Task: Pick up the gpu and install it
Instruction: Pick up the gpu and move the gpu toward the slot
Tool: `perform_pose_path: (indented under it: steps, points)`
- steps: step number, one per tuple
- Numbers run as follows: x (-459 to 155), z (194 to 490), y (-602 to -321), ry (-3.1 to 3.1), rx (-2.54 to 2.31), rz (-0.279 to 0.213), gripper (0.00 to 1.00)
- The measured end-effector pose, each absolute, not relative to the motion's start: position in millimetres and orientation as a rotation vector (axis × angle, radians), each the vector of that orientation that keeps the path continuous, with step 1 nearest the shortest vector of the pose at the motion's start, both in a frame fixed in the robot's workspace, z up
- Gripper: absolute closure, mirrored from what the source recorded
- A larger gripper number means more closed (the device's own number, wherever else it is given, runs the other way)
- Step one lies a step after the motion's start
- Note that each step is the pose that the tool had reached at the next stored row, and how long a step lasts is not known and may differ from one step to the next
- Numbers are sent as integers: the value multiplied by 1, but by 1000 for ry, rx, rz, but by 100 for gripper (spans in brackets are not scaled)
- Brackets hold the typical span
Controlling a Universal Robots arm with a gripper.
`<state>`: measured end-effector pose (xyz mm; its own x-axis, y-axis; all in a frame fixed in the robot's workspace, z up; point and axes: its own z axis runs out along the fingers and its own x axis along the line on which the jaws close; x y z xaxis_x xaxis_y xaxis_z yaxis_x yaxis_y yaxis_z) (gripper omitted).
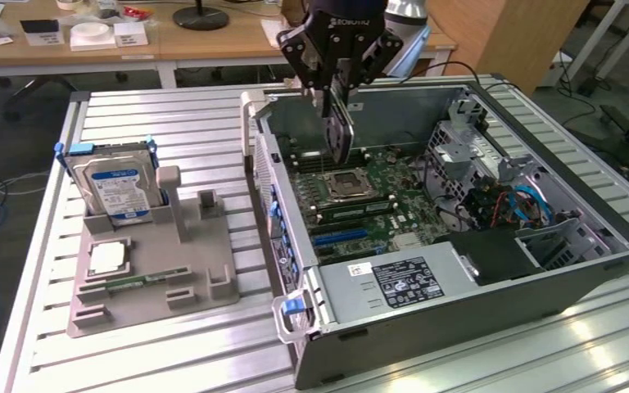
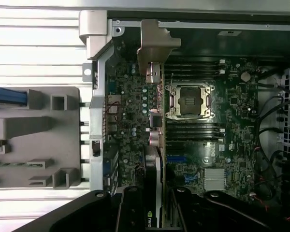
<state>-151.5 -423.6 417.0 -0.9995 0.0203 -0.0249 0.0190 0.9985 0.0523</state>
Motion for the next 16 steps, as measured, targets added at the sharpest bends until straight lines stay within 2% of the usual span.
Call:
perform_pose_path:
  steps: [16]
  points:
    - [-110,416,-415,3115,31,81,73]
